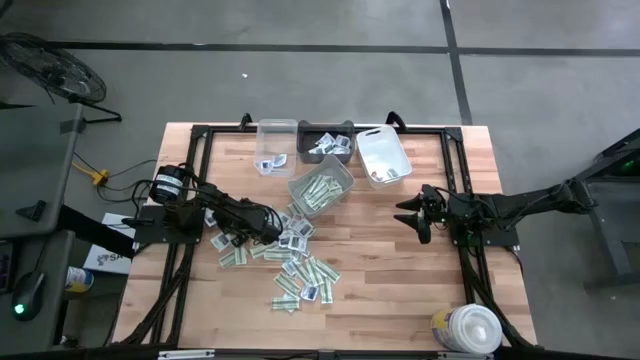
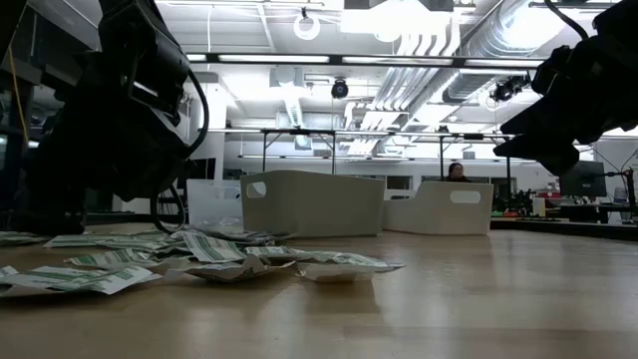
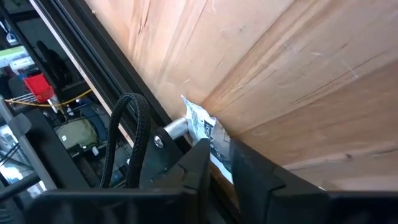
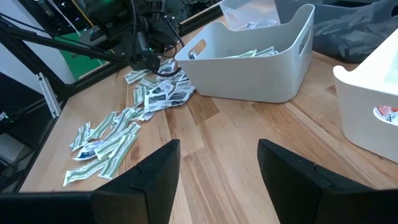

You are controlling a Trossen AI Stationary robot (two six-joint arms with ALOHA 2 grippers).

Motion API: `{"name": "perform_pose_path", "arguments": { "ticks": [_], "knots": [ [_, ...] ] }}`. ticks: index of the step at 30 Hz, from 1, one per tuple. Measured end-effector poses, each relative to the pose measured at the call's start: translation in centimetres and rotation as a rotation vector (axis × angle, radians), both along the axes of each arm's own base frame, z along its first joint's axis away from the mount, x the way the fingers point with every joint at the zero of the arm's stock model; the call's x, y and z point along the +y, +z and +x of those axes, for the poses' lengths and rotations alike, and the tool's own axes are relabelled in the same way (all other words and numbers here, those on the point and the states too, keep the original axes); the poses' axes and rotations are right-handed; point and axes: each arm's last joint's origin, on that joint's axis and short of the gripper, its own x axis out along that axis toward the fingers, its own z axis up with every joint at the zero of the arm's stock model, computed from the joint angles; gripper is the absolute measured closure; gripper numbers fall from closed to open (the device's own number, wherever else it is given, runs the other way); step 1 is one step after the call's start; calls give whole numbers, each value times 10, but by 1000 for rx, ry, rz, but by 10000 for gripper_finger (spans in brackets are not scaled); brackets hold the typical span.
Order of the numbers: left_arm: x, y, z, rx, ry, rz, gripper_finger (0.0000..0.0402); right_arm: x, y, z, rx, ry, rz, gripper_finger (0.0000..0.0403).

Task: Pick & Place First Aid Supplies
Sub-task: Put the towelette pack into the black bin

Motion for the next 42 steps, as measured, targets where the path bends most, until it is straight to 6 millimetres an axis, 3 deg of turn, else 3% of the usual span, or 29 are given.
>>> {"name": "perform_pose_path", "arguments": {
  "ticks": [6, 14, 21, 30, 42],
  "knots": [
    [0, -1, 1, -5, -35, -32, 396, 0, 0, 0, 0, 0, 0, 195],
    [-1, 2, 8, -40, -78, -77, 400, 0, 0, 0, 0, 0, 0, 195],
    [-4, 24, 30, -178, -145, -55, 401, 0, 0, 0, 1, 0, 0, 195],
    [-4, 34, 33, -133, -174, -58, 401, 0, 0, 0, 1, 0, 0, 195],
    [-3, 71, 48, -44, -282, -8, 401, 0, 0, 0, 0, 0, 0, 195]
  ]
}}
